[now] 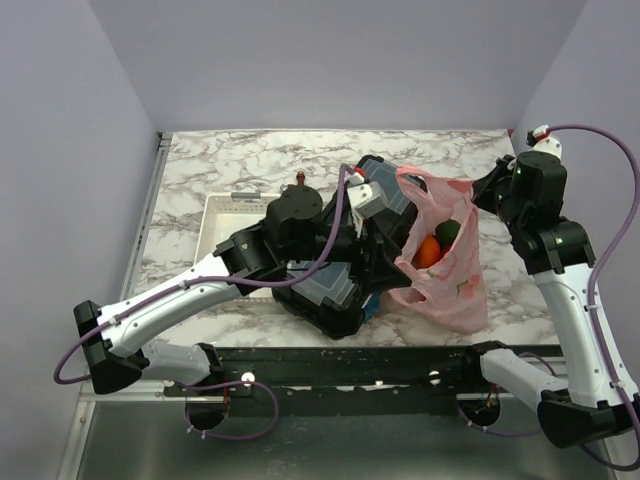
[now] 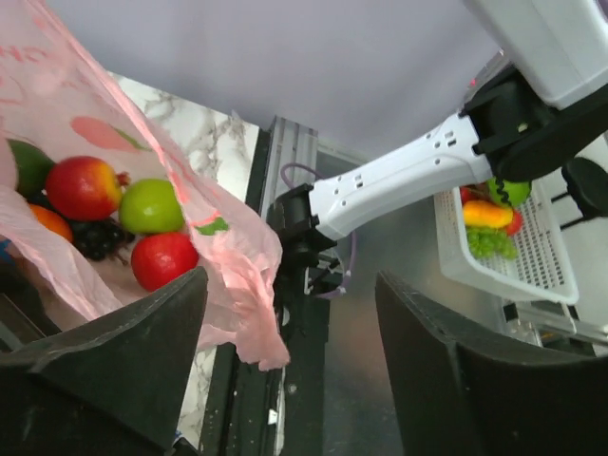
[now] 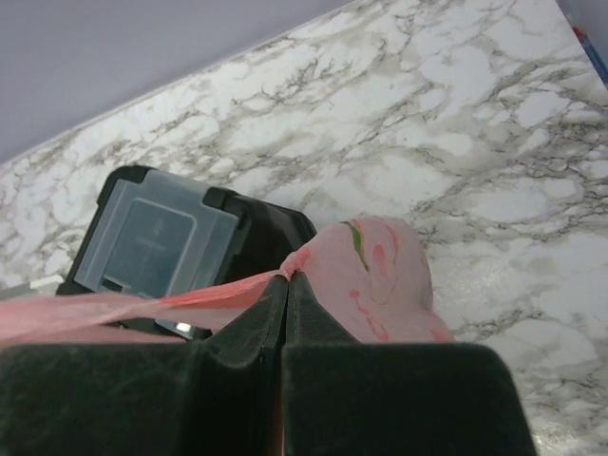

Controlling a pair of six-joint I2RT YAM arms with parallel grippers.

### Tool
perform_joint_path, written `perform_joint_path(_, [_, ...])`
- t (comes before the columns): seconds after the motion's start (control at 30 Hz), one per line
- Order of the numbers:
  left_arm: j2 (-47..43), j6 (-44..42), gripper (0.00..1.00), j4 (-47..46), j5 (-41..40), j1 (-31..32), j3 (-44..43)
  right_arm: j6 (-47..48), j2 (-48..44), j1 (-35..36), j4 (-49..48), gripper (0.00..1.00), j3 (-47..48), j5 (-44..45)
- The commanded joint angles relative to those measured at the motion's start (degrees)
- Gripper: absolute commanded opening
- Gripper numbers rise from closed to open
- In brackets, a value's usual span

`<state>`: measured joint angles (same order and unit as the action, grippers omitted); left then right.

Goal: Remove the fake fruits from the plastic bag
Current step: Adjust the plastic bag at the center of the board.

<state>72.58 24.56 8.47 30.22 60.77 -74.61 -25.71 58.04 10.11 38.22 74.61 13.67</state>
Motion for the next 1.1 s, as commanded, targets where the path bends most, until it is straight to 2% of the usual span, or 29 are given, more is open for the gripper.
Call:
perform_joint_path(0.0, [-2.50, -4.24, 0.75, 6.25, -5.83, 0.22, -4.43, 3.46, -1.96, -0.18, 5.61, 0.01, -0.92, -1.36])
perform_joint_path(0.2, [-1.12, -5.33, 0.83, 7.02, -7.99, 0.22, -6.42, 4.11, -5.15, -0.18, 8.54, 0.01, -1.51, 0.70])
perform_joint_path(0.33, [5.79, -5.84, 0.87, 11.32, -3.85, 0.56, -11.57, 4.79, -3.12, -0.18, 9.39, 0.01, 0.05, 1.47])
perform_joint_path(0.53, [10.24, -5.98, 0.85, 8.75, -5.39, 5.34, -10.11, 4.38, -1.51, -0.18, 7.54, 0.01, 2.24, -1.30])
perform_joint_path(0.6, [11.98, -6.27, 0.74, 9.98, -7.37, 6.85, -11.60, 4.15, -0.85, -0.18, 7.79, 0.01, 3.12, -1.71])
perform_joint_path(0.73, [13.74, -7.53, 0.28, 12.31, -10.60, 10.32, -14.72, 3.52, 0.05, -0.18, 7.57, 0.01, 4.23, -0.63])
perform_joint_path(0.8, [13.01, -7.77, 0.14, 9.70, -11.31, 12.25, -12.58, 2.78, 0.48, -0.18, 7.05, 0.01, 4.28, 2.08])
perform_joint_path(0.87, [12.04, -7.94, 0.10, 5.45, -12.08, 14.11, -9.67, 1.31, 1.43, -0.19, 7.43, 0.01, 5.35, 6.79])
perform_joint_path(0.93, [12.10, -8.16, 0.07, 5.44, -13.54, 15.57, -9.60, 0.46, 2.97, -0.18, 7.75, 0.01, 7.16, 10.17])
perform_joint_path(1.07, [12.94, -11.61, 0.02, 8.67, -24.41, 19.59, -11.76, 1.42, 5.29, -0.18, 7.45, 0.01, 10.66, 12.11])
